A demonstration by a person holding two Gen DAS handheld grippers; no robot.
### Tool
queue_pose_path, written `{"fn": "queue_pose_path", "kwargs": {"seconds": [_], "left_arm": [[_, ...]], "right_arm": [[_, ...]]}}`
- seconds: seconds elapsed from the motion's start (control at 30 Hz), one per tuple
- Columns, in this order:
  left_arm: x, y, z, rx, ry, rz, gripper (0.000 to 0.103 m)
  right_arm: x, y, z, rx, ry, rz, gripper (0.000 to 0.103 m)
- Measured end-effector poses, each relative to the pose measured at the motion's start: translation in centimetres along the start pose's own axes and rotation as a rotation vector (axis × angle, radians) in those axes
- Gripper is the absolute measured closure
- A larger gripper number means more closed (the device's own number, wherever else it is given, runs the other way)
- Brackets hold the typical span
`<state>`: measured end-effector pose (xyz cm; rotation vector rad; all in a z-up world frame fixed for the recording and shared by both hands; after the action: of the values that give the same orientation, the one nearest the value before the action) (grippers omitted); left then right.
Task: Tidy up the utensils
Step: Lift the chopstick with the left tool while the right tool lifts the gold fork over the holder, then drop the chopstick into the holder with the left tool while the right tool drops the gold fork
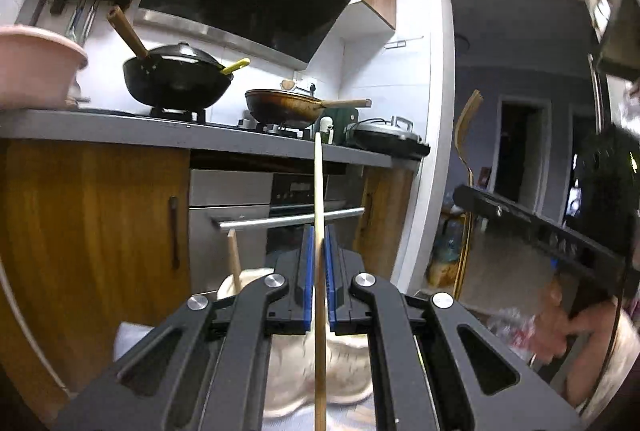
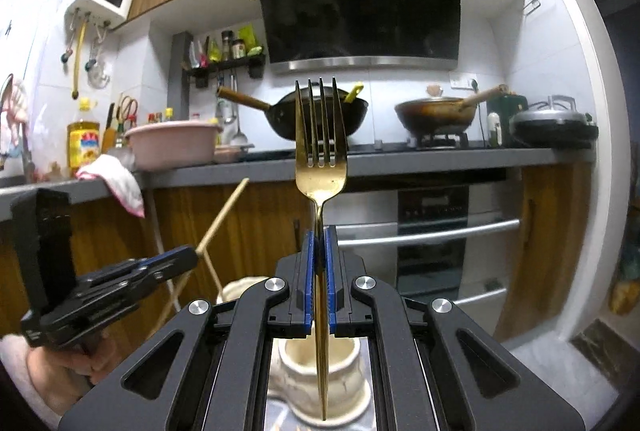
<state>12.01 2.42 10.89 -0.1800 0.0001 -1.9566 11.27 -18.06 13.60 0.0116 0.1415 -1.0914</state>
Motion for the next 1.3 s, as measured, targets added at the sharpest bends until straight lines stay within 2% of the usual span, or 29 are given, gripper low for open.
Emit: {"fn": "queue_pose_path", "kwargs": {"seconds": [0.23,0.47,0.63,0.77,0.97,1.13,1.3], "left_arm": [[-1.2,4.9,0.3,-0.024,0.021,-0.002,0.098],[-4.5,7.8,0.6,-0.047,-0.034,0.008,0.098],[-4.5,8.9,1.3,-0.03,-0.046,-0.004,0.098],[-3.4,9.8,0.8,-0.021,0.009,0.021,0.098],[-2.2,8.5,-0.2,0.005,0.059,0.027,0.098],[-1.3,4.8,-1.1,0.044,0.087,0.046,0.098],[-2.3,3.8,-2.0,-0.012,0.041,0.065,0.098]], "right_arm": [[1.1,3.6,-0.1,-0.007,0.042,0.017,0.097],[2.6,6.2,-0.9,-0.032,0.104,0.024,0.097],[3.1,6.8,-1.0,-0.016,0.117,0.01,0.097],[3.4,7.7,-1.9,-0.033,0.133,0.003,0.097],[3.3,8.6,-3.5,-0.103,0.121,0.029,0.097],[3.4,8.6,-4.7,-0.152,0.135,0.049,0.097],[3.4,8.5,-5.9,-0.193,0.139,0.042,0.097]]}}
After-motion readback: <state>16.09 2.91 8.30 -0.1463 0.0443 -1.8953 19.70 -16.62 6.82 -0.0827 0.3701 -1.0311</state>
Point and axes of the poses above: each gripper's, at about its wrist camera, not at the fingertips, and y roughly the way its jaws point, x to its right, z to its top, the point moved 2 cm from there along y, roughly the way its jaws point, and after that the axes turned 1 degree about y, right-handed, at the moved point
